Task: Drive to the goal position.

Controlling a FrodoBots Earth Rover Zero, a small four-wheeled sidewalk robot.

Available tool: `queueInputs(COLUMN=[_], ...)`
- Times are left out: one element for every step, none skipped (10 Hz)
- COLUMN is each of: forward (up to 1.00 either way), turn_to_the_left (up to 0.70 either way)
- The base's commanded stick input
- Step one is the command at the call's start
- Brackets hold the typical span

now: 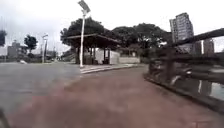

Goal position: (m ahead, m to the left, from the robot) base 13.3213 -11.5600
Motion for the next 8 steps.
queueInputs(forward=[1.00,1.00,1.00,1.00,1.00,1.00,1.00,1.00], turn_to_the_left=[-0.11,-0.40,-0.40,-0.23,-0.01,0.00,0.00,0.00])
